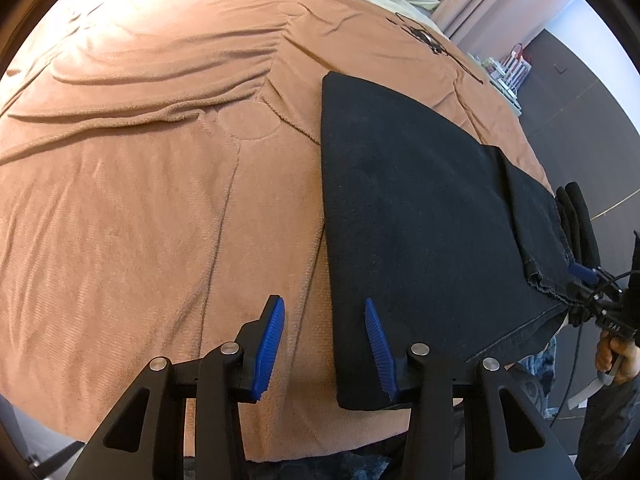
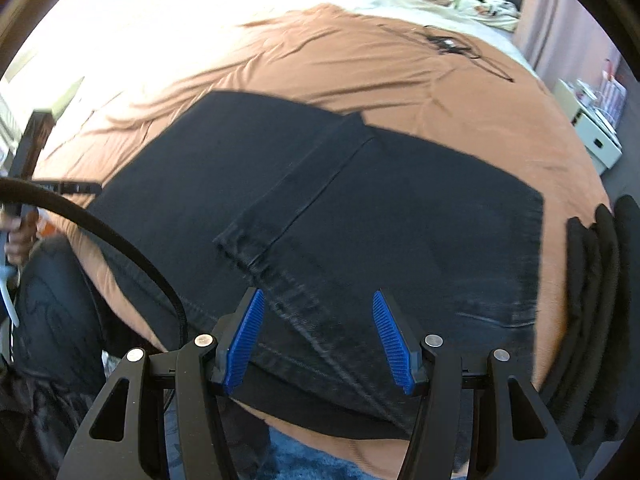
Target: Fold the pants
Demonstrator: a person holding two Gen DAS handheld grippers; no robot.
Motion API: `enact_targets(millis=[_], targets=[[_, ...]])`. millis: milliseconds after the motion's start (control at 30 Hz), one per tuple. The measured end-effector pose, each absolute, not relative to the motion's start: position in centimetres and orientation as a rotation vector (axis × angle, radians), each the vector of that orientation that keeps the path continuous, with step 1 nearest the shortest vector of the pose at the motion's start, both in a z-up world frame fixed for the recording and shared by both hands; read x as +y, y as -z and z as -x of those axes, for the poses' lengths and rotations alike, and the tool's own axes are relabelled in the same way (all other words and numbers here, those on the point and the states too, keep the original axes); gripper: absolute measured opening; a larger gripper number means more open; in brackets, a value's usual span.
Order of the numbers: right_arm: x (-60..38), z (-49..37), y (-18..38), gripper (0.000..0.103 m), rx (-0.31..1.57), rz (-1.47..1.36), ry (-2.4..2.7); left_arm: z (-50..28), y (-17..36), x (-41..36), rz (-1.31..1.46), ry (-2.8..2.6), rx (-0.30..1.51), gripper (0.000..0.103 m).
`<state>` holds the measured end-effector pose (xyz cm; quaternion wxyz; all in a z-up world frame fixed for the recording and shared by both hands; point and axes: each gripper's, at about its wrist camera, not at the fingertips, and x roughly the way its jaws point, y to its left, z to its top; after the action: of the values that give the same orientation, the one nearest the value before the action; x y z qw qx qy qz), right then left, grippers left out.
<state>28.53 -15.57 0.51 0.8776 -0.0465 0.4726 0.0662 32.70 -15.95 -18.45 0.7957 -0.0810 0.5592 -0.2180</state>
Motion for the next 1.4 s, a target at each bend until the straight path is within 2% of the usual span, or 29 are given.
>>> enact_targets(millis=[500,600,633,700,1000,1400], targets=[[-12.4,-31.8,4.5,0.042,1.118,0.326,-0.133,-32.7,18.7,-15.2,0.196,0.46,1.197,0.045],[-11.6,-32.1,4.9,0.032,1.11,0.373,-0.118,-32.7,18.7,-15.2,0.194,0.454,1.196,0.045],[-11.5,-32.1,4.8,0.02,1.106,0.384,-0.117,-32.7,18.7,-15.3,0.192,0.452,1.196,0.045],[-11.7,-32.3,4.3,0.004,1.1,0.386,-0.093,-32.6,18.6,-15.3,0.19,0.45,1.196,0.045],[-15.6,-32.0,-0.2,0.003,0.99,0.194,-0.052,-32.6,17.9,-15.7,0.179,0.452,1.183,0.045],[-26.2,-32.2,-4.1,0.003,0.872,-0.098,0.076,-32.8,17.7,-15.7,0.175,0.432,1.183,0.045]])
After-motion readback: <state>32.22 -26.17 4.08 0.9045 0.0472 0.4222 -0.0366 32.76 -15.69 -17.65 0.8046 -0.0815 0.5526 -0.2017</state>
